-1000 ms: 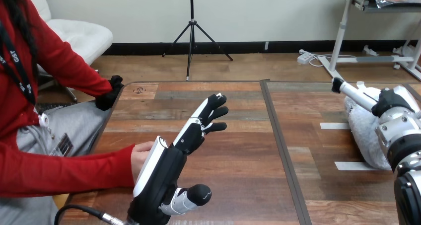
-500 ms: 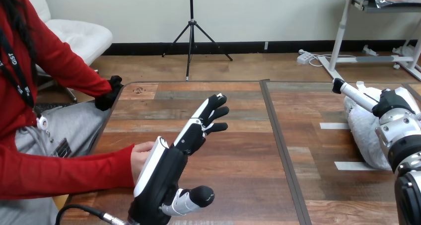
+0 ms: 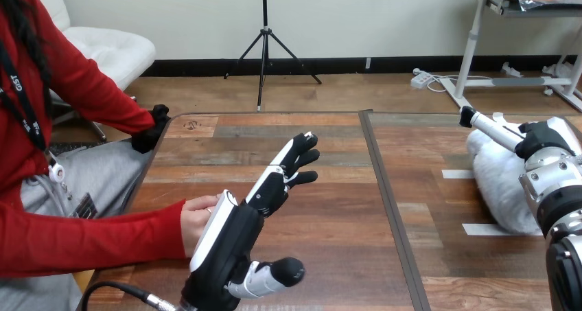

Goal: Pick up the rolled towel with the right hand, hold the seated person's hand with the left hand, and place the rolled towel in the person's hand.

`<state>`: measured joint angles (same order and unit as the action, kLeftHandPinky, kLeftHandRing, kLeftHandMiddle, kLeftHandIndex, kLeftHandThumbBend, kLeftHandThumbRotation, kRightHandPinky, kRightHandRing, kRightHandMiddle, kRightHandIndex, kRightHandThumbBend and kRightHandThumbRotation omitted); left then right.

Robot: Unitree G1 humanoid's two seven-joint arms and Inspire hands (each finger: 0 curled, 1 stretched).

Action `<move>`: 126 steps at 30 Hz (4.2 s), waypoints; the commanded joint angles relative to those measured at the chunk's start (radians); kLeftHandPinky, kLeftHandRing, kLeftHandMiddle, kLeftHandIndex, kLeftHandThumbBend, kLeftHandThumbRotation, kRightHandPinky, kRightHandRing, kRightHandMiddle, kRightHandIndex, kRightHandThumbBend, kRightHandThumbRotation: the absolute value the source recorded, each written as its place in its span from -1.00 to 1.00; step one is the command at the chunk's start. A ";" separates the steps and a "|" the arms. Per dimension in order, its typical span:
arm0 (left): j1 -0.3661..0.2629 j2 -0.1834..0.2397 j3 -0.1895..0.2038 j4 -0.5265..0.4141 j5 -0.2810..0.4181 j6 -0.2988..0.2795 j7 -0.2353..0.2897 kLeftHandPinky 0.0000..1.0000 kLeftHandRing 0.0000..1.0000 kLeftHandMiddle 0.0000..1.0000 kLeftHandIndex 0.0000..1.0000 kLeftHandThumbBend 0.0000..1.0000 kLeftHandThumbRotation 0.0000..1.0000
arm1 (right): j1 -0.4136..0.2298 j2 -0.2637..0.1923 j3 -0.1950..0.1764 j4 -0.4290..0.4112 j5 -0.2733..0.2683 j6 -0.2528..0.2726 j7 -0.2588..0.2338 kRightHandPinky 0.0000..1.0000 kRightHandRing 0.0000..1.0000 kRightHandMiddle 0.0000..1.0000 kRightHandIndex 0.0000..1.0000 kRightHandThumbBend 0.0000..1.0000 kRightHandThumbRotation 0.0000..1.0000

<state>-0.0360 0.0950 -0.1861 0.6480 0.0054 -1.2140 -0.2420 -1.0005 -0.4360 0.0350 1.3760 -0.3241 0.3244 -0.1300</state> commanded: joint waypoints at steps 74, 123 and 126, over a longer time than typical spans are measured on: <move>-0.020 0.017 0.014 -0.093 -0.012 -0.029 -0.001 0.67 0.80 0.86 0.85 1.00 0.81 | 0.115 0.029 -0.008 -0.012 0.012 -0.139 -0.014 -0.67 -0.51 -0.31 0.26 0.53 -1.00; -0.037 0.017 0.020 -0.079 -0.028 -0.043 -0.007 0.64 0.78 0.84 0.83 1.00 0.78 | 0.120 0.080 -0.165 -0.078 0.262 -0.436 0.263 -0.98 -0.90 -0.81 -0.68 0.35 -1.00; -0.033 0.016 0.020 -0.085 -0.029 -0.038 -0.005 0.65 0.78 0.84 0.83 1.00 0.78 | 0.126 0.084 -0.185 -0.085 0.297 -0.457 0.299 -0.98 -0.90 -0.81 -0.73 0.28 -1.00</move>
<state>-0.0165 0.1103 -0.1773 0.5962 -0.0107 -1.2411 -0.2509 -0.8457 -0.3629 -0.1097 1.3743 -0.0722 -0.0627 0.1376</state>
